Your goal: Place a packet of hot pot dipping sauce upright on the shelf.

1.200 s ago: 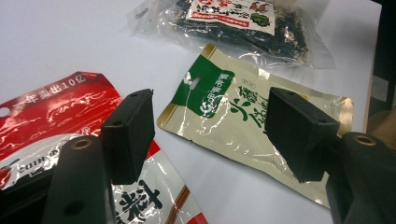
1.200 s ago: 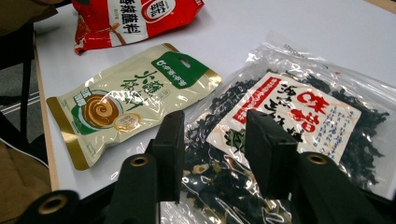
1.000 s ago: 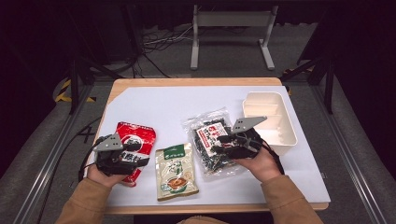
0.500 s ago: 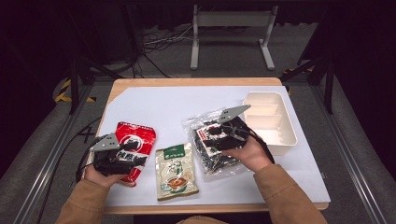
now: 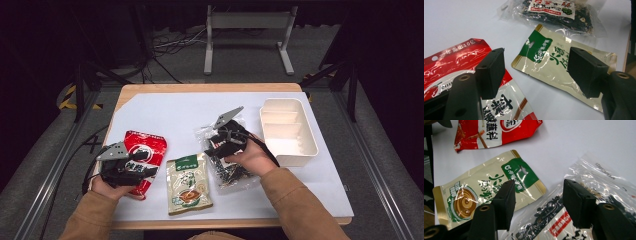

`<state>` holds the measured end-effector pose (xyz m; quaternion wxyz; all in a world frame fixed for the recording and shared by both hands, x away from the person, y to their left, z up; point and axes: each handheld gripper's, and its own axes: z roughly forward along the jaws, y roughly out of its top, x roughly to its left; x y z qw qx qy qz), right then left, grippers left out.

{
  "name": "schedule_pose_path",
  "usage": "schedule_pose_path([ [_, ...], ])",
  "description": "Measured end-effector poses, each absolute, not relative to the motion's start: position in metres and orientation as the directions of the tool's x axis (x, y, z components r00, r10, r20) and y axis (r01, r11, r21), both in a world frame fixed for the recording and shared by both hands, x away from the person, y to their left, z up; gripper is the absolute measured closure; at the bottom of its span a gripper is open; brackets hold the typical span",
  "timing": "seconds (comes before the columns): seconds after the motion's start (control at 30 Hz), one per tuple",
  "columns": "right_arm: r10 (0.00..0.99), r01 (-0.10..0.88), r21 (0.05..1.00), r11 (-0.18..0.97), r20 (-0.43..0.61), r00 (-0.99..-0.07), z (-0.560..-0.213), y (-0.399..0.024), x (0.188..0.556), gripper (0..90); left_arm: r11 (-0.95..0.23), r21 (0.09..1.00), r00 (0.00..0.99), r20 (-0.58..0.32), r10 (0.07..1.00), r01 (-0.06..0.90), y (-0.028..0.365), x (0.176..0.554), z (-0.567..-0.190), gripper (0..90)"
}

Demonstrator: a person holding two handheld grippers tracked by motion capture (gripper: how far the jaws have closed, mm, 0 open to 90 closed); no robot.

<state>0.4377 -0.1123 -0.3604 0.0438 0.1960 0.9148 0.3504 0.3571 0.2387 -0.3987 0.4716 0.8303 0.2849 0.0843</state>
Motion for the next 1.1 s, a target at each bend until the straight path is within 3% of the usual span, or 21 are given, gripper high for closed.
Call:
schedule_pose_path([
  [0.6,0.318,0.309,0.553,0.774,0.082,-0.944,-0.405,-0.062,0.464,42.8,-0.379,0.836,0.816,-0.131,0.563,0.396,0.241,0.358,-0.398,30.2],
  [1.1,0.282,0.329,0.5,0.801,0.169,-0.944,-0.425,-0.053,0.471,43.8,-0.377,0.837,0.815,-0.133,0.564,0.397,0.242,0.358,-0.398,30.0],
])
